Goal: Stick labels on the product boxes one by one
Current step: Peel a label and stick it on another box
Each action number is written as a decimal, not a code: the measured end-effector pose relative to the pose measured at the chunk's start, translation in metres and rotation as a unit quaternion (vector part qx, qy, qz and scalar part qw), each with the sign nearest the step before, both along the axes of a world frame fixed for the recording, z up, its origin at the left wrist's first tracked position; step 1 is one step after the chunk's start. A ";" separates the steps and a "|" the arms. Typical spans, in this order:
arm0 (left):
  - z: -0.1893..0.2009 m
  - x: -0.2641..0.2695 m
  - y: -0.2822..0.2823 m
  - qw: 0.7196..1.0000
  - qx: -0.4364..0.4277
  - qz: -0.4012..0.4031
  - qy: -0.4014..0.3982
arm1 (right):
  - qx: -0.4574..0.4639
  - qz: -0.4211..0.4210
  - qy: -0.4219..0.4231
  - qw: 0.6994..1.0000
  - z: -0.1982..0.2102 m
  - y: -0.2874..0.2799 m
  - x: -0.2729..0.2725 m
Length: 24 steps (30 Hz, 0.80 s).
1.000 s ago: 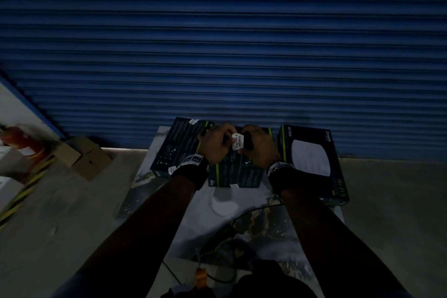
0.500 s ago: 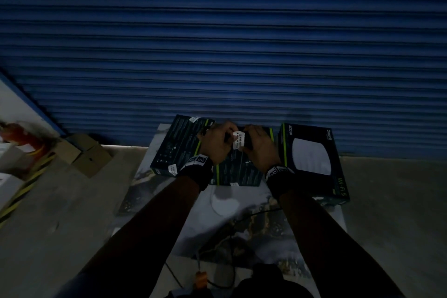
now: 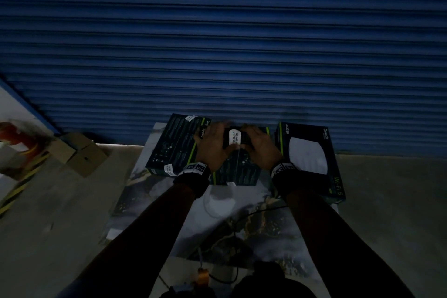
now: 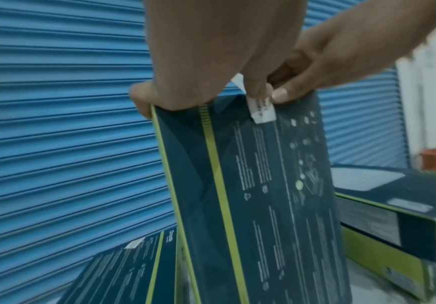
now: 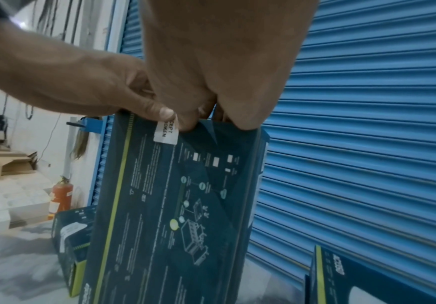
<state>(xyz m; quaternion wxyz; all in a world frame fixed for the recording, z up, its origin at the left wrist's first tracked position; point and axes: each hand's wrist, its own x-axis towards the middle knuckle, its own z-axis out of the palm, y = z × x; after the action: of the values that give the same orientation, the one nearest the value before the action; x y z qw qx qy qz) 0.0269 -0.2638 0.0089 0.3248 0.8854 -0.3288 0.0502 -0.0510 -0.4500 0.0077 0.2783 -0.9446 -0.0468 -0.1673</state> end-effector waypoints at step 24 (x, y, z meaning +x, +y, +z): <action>0.010 0.017 0.002 0.997 0.071 0.007 0.032 | 0.024 -0.040 -0.016 0.999 -0.005 0.014 -0.003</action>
<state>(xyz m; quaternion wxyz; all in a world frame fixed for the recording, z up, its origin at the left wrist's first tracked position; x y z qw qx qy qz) 0.0444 -0.2613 0.0192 0.2711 0.9096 -0.3149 0.0004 -0.0543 -0.4362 0.0029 0.2927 -0.9362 -0.0090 -0.1946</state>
